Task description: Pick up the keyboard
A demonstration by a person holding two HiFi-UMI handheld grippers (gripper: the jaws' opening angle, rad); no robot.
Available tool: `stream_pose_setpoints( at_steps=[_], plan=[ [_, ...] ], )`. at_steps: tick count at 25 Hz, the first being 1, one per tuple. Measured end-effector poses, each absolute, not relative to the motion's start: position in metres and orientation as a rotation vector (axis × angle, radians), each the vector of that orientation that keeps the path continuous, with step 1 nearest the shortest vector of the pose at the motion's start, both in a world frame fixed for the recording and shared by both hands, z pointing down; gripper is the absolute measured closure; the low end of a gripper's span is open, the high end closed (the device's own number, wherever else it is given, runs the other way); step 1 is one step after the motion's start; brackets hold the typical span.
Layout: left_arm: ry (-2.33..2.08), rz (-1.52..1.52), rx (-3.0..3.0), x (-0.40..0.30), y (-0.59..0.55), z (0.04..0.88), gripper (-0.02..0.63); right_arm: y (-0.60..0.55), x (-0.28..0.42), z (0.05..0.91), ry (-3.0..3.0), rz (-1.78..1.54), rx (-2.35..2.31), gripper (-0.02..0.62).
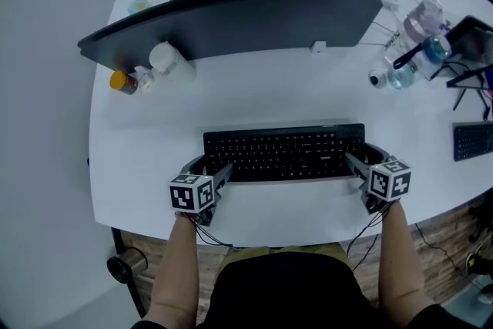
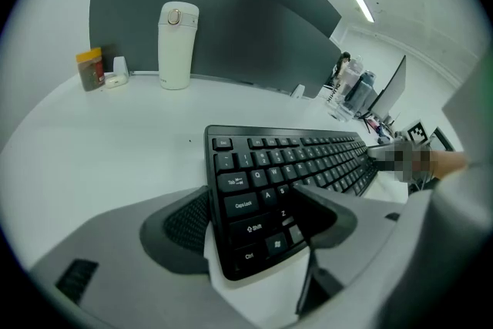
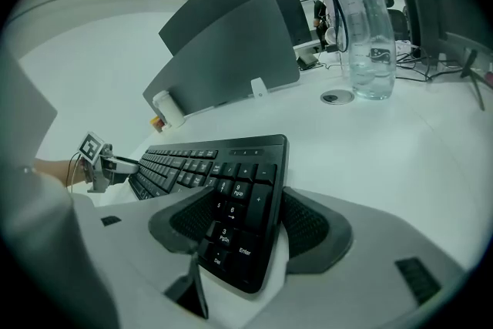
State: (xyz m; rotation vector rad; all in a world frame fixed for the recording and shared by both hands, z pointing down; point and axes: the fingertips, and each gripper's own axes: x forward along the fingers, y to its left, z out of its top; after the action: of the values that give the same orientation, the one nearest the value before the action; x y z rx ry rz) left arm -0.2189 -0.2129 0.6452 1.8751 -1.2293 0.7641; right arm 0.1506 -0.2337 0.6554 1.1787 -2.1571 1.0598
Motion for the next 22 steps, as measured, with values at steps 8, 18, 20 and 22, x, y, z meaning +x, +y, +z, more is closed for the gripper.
stream_pose_setpoints(
  at_steps=[8,18,20,22],
  plan=[
    [-1.266,0.791,1.894,-0.226,-0.209,0.633,0.268,-0.227,0.144,0.651,-2.171,1.024,1.217,0.304],
    [-1.315,0.823,1.957,-0.227,-0.208,0.605,0.276,-0.222,0.144,0.628,-2.179,0.935,1.272,0.305],
    [-1.323,0.818,1.972,-0.226,-0.208,0.598,0.276,-0.222,0.145,0.619,-2.191,0.910,1.293,0.305],
    [-1.334,0.815,1.988,-0.225,-0.207,0.590,0.275,-0.222,0.146,0.608,-2.214,0.884,1.312,0.305]
  ],
)
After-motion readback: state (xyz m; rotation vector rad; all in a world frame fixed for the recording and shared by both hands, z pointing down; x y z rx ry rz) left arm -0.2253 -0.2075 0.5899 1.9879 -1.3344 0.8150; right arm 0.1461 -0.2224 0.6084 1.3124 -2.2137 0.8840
